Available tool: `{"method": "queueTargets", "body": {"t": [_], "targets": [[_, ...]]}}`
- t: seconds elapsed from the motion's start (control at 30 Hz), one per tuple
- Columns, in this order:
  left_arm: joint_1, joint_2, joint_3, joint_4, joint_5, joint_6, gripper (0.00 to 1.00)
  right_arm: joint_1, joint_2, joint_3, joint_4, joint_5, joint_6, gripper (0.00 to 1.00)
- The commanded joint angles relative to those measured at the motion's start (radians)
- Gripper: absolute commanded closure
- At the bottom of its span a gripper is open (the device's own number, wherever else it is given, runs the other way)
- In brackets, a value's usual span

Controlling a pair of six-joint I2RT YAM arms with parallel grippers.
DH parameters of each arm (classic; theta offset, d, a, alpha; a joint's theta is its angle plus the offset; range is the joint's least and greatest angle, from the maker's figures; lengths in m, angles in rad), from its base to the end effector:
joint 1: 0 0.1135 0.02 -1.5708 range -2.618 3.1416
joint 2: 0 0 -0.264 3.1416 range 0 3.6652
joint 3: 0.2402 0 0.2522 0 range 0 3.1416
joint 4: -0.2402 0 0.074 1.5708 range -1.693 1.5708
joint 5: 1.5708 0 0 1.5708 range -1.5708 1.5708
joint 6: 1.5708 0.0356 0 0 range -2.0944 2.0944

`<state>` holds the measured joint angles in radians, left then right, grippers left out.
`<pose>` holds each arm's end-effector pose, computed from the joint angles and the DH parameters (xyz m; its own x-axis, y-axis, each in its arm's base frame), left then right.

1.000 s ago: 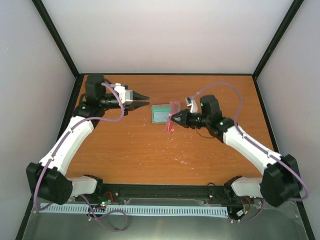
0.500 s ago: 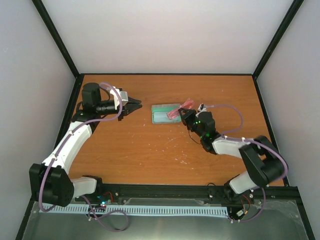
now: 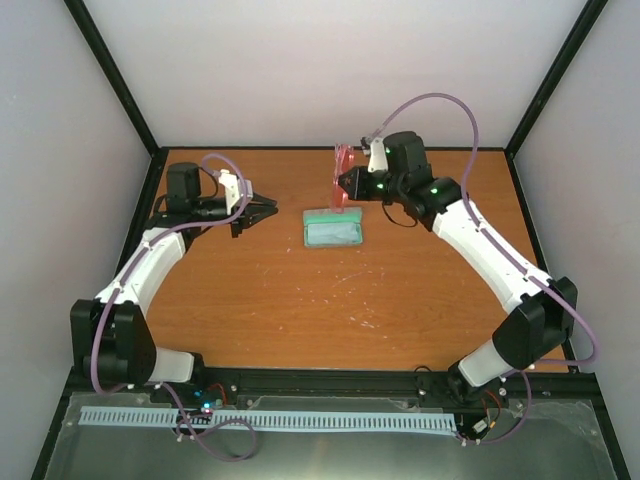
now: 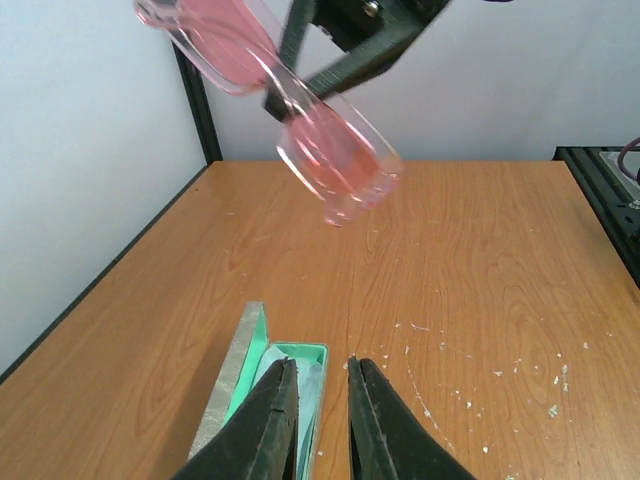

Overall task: Organize the sunglasses
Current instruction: Place the sunglasses in the sunglasses case.

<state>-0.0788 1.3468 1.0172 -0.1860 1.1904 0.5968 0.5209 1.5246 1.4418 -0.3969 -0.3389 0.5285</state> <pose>0.2849 -0.0557 0.3054 0.0624 0.2044 -0.9769 0.9665 0.2317 0.1103 0.2997 0.1856 0.3671 -0.7113 0.1401 -0.6887 -0.4244 0.6955 0.5798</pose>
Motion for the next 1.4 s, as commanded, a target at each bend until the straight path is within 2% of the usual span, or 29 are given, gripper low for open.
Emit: {"method": "queueTargets", "body": {"t": [0.0, 0.07, 0.17, 0.27, 0.3, 0.37, 0.53, 0.63, 0.7, 0.9, 1.03, 1.17, 1.37], "targets": [[0.01, 0.026, 0.053, -0.013, 0.052, 0.054, 0.83, -0.005, 0.056, 0.044, -0.472, 0.015, -0.249, 0.97], [0.01, 0.032, 0.053, 0.006, 0.051, 0.04, 0.83, -0.006, -0.009, -0.059, -0.281, 0.025, -0.069, 0.97], [0.01, 0.036, 0.055, 0.011, 0.045, 0.027, 0.82, -0.003, -0.155, -0.377, 0.165, 0.092, 0.285, 0.97], [0.01, 0.032, 0.043, 0.012, 0.05, 0.025, 0.82, 0.04, -0.255, -0.655, 0.618, 0.284, 0.583, 0.97], [0.01, 0.03, 0.035, 0.013, 0.052, 0.023, 0.82, 0.065, -0.267, -0.718, 0.685, 0.366, 0.629, 0.97], [0.011, 0.02, 0.014, 0.018, 0.058, 0.013, 0.82, 0.1, -0.26, -0.764, 0.817, 0.469, 0.681, 0.97], [0.009, -0.004, -0.035, 0.087, 0.06, -0.01, 0.82, 0.127, -0.11, -0.792, 1.107, 0.506, 0.765, 0.97], [0.01, -0.017, -0.039, 0.093, 0.034, -0.018, 0.83, 0.163, 0.022, -0.849, 1.371, 0.607, 0.928, 0.97], [0.012, -0.023, -0.038, 0.089, 0.019, -0.019, 0.83, 0.2, 0.115, -0.861, 1.488, 0.675, 1.02, 0.97], [0.04, -0.038, -0.047, 0.082, 0.015, -0.026, 0.83, 0.285, 0.309, -0.834, 1.701, 0.774, 1.171, 0.97], [0.059, -0.036, -0.056, 0.09, 0.017, -0.029, 0.83, 0.292, 0.335, -0.819, 1.695, 0.785, 1.183, 0.97], [0.063, -0.03, -0.061, 0.112, 0.016, -0.047, 0.83, 0.294, 0.399, -0.831, 1.769, 0.828, 1.247, 0.97], [0.068, -0.013, -0.067, 0.142, 0.01, -0.068, 0.83, 0.295, 0.433, -0.816, 1.704, 0.839, 1.316, 0.97]]}}
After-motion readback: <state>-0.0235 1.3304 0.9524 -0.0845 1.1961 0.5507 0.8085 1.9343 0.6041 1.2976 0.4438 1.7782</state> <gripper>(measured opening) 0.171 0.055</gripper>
